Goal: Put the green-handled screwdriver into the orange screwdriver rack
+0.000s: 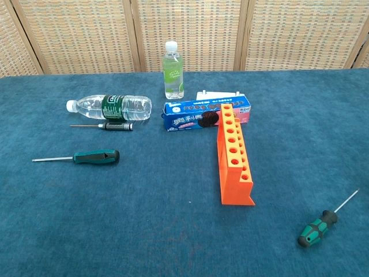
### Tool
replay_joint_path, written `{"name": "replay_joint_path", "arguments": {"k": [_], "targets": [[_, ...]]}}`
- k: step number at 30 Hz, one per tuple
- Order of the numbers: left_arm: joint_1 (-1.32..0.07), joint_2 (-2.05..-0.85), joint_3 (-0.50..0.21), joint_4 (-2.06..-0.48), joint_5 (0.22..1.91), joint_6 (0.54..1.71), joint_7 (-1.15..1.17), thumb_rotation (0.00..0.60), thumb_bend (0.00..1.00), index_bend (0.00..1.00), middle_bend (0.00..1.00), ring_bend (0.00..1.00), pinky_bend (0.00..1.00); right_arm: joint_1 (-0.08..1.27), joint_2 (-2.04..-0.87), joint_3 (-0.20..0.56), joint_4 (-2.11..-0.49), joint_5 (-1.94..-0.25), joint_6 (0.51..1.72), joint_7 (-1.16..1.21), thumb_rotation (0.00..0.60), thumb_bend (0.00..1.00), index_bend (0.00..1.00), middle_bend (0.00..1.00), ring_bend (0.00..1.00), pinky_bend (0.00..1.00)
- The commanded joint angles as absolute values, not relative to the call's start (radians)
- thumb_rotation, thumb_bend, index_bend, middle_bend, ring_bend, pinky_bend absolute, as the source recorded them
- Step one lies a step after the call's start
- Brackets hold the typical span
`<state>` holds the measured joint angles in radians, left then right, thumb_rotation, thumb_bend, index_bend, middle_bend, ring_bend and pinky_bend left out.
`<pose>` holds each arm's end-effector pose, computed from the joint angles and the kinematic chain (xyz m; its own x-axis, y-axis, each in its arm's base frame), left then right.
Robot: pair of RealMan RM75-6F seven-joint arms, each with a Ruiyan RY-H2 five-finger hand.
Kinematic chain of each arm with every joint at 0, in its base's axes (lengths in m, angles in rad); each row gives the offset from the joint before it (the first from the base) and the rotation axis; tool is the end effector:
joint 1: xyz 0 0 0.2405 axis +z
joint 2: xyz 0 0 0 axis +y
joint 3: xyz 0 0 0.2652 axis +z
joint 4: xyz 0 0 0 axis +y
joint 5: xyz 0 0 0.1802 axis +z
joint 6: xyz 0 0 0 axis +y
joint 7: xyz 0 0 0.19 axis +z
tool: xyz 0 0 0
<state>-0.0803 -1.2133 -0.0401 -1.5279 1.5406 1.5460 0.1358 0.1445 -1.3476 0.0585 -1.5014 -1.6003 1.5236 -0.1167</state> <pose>-0.3062 0.2224 0.1725 0.5076 -0.0517 0.8600 0.8597 -0.0354 -0.5096 -0.2733 -0.2423 0.1276 0.3929 0.0714 0.9168 -0.9035 -0.1556 0.3993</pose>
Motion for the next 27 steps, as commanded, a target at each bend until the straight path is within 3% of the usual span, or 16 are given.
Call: {"name": "replay_joint_path", "arguments": {"k": [1, 27], "targets": [[-0.08, -1.213, -0.04, -1.528, 1.541, 1.545, 0.136, 0.6, 0.0, 0.0, 0.0, 0.0, 0.0, 0.144, -1.348, 0.058, -1.501, -1.6, 1.524, -0.116, 0.6, 0.21, 0.0, 0.0, 0.0, 0.0], [-0.08, -1.21, -0.043, -1.527, 1.538, 1.548, 0.129, 0.6, 0.0, 0.0, 0.0, 0.0, 0.0, 0.146, -1.343, 0.056, -1.503, -1.612, 1.527, -0.099, 0.6, 0.21, 0.0, 0.0, 0.0, 0.0]]}}
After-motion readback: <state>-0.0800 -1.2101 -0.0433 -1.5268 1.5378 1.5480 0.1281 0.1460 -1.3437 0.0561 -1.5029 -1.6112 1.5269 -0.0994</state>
